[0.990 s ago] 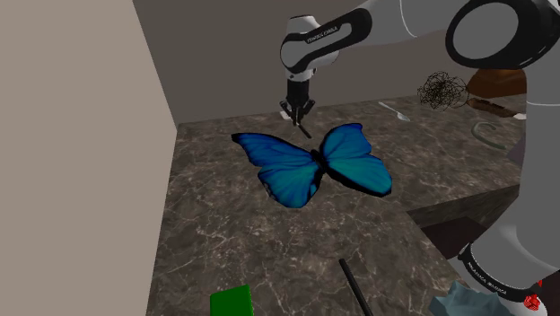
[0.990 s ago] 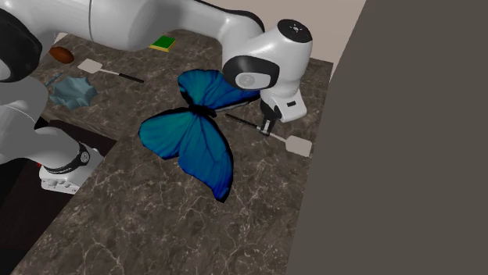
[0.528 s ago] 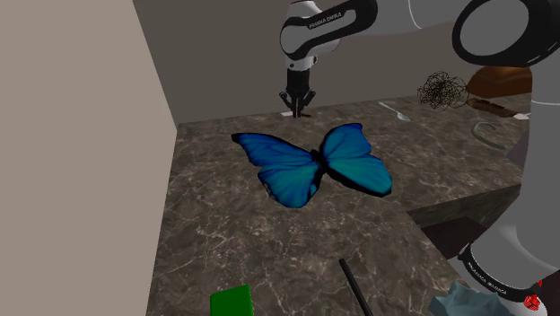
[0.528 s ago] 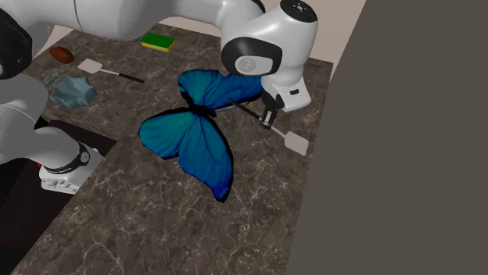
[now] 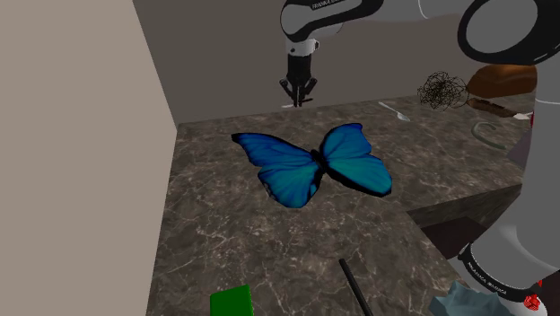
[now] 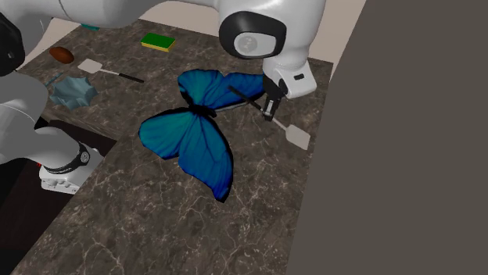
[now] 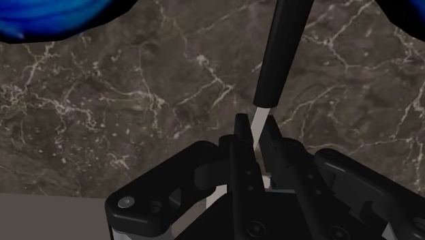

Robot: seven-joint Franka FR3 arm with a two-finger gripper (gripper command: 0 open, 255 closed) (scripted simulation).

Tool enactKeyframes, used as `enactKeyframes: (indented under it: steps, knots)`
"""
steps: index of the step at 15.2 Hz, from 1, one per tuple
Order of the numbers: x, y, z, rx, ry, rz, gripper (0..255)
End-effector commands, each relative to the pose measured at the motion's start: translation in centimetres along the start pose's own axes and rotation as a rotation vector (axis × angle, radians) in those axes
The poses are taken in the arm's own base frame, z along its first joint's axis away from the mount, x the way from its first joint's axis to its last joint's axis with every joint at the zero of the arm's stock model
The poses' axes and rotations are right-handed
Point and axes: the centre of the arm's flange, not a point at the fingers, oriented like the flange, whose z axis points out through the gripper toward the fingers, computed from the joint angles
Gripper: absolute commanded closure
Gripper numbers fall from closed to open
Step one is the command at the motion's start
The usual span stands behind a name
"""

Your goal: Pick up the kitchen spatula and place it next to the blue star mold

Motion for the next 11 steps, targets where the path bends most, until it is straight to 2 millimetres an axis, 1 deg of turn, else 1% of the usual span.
enactKeyframes:
  steps: [1, 9, 10, 11]
  knots:
    - [0.0, -0.1, -1.0, 0.0, 0.0, 0.0, 255]
    - [-0.3, -0.1, -5.2, 0.0, 0.0, 0.0, 255]
    - [-0.3, -0.1, -5.5, 0.0, 0.0, 0.0, 255]
    - [-1.7, 0.0, -5.5, 0.0, 0.0, 0.0, 255]
